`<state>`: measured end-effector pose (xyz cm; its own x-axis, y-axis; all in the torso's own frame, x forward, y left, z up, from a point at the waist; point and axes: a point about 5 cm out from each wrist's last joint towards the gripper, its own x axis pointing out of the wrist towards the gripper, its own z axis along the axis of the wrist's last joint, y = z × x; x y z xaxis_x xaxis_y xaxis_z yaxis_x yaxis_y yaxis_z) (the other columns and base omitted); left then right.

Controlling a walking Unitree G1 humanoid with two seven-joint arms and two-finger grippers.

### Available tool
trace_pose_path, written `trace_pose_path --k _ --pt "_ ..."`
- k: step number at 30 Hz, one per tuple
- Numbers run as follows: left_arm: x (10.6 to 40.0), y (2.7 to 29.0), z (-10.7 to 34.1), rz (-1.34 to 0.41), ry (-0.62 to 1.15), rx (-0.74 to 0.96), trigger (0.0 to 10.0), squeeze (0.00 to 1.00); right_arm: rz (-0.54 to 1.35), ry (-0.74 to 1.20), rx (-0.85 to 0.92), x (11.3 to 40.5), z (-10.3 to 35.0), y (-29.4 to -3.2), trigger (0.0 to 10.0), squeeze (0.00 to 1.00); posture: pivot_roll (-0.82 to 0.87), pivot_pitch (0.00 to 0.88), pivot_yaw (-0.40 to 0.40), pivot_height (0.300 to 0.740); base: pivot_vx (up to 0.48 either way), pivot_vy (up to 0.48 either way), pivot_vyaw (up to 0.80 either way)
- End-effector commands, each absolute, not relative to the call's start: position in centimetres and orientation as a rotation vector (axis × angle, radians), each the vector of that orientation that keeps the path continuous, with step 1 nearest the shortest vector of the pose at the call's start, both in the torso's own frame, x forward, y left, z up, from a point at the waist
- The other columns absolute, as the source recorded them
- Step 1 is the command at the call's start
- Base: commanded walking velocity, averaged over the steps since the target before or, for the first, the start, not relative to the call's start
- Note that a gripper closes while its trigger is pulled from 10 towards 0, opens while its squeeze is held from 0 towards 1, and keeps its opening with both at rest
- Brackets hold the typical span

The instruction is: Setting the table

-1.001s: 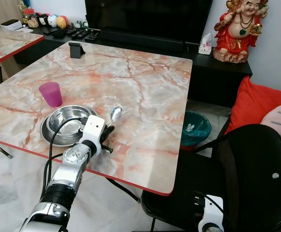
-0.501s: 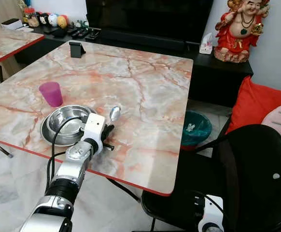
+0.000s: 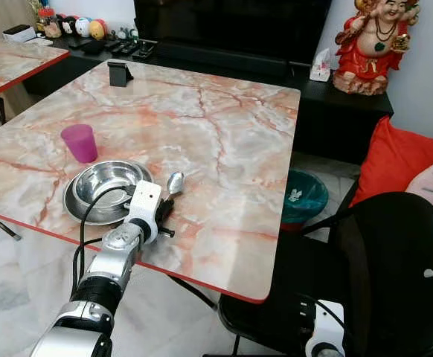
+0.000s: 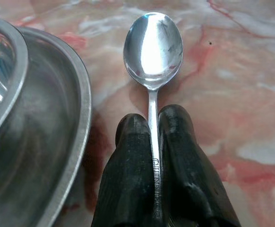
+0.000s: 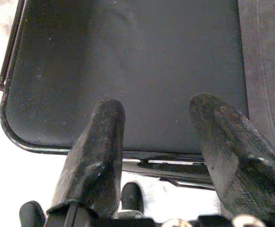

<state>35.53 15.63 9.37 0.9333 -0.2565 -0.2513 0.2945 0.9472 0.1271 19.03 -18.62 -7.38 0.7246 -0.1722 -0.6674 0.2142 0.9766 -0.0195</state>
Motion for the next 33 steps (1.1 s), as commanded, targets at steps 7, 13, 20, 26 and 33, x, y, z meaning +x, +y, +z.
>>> trace_pose_path --k 7,13,20,26,33 --pt "35.7 15.4 9.5 -0.286 0.233 0.18 10.0 0.0 -0.221 0.714 0.056 19.1 -7.2 -18.9 10.0 0.0 0.03 0.0 -0.039 0.74 0.0 0.0 0.0" --pt "35.7 15.3 9.4 -0.292 0.232 0.176 10.0 0.0 -0.22 0.715 0.057 19.0 -7.3 -18.8 10.0 0.0 0.03 0.0 -0.041 0.74 0.0 0.0 0.0" --pt "35.7 15.3 9.4 -0.3 0.234 0.175 10.0 0.0 -0.218 0.742 0.061 18.7 -7.6 -18.6 10.0 0.0 0.03 0.0 -0.04 0.74 0.0 0.0 0.0" --pt "35.6 15.3 9.2 -0.312 0.246 0.173 10.0 0.0 -0.219 0.772 0.065 18.2 -7.9 -18.7 10.0 0.0 0.03 0.0 -0.04 0.74 0.0 0.0 0.0" --pt "35.6 15.1 9.2 -0.316 0.246 0.172 10.0 0.0 -0.222 0.786 0.067 18.0 -8.0 -19.1 10.0 0.0 0.03 0.0 -0.039 0.74 0.0 0.0 0.0"
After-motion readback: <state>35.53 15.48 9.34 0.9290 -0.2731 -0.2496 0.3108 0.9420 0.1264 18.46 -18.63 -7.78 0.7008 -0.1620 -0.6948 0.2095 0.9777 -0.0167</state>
